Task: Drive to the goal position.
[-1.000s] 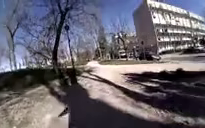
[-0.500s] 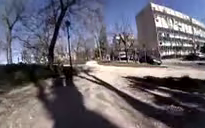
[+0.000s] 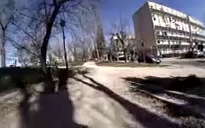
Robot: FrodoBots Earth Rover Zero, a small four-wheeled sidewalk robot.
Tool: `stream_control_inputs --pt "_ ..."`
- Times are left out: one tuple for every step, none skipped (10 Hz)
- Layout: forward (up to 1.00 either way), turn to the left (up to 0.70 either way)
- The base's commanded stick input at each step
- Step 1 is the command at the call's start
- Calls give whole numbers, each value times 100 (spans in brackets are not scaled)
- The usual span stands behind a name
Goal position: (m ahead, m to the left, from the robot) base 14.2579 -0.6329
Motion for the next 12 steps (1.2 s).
stream_control_inputs --pt "98 0" --pt "100 0" --pt "100 0" --pt "100 0" --pt "100 0" --pt "100 0" --pt "100 0" --pt "100 0" --pt "100 0" --pt "100 0" --pt "100 0" --pt "100 0"
